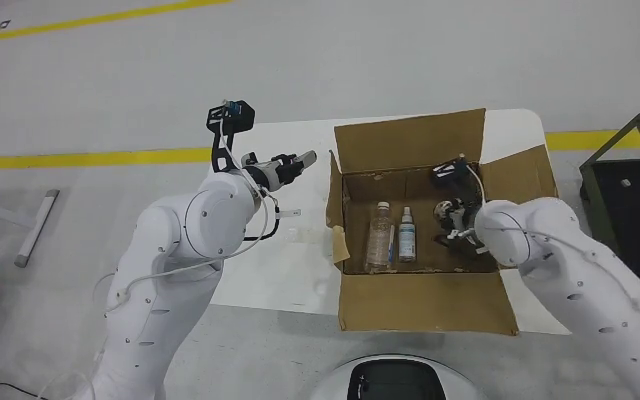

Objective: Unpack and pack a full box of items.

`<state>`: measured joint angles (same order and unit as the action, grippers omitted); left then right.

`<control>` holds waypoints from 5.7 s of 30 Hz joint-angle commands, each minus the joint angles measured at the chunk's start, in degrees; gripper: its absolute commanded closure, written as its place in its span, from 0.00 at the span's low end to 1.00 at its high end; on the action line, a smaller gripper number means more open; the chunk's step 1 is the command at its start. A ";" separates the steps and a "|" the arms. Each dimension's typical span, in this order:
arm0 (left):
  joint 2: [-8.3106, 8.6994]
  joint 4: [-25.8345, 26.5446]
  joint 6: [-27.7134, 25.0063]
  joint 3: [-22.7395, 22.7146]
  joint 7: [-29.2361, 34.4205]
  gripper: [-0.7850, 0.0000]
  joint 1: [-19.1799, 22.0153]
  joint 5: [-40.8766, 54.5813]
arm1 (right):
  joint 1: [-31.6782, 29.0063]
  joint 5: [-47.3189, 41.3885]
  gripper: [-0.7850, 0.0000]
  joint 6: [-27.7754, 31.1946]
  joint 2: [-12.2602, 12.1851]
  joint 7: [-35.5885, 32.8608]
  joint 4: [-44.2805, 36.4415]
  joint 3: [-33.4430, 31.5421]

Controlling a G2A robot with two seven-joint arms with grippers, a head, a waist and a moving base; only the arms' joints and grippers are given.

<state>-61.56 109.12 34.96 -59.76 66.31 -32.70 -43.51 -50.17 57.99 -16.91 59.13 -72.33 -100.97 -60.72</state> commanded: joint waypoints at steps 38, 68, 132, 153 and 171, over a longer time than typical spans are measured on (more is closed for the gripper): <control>0.00 0.00 0.00 0.00 0.00 0.00 0.00 0.00 | -29.79 -28.64 1.00 10.61 -0.52 21.71 -8.51 -62.32; 0.00 0.00 0.00 0.00 0.00 0.00 0.00 0.00 | -20.57 -51.84 1.00 22.94 0.23 3.76 -0.03 -30.81; -7.48 -15.17 -25.73 18.77 -6.74 1.00 -0.74 5.48 | 8.90 -69.74 1.00 20.89 3.62 44.16 39.46 -20.89; -5.43 -8.85 -23.69 7.89 -0.04 0.00 -5.70 2.24 | 9.93 -80.39 1.00 26.70 2.67 20.19 39.91 -22.99; -2.44 0.62 -23.60 -4.81 3.98 0.00 -13.59 -1.83 | -0.28 -71.05 1.00 34.99 0.22 12.11 26.32 -25.61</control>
<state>-64.00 109.74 11.38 -64.56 70.28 -46.29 -45.33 -49.81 -14.48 17.69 59.47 -60.41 -73.90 -86.43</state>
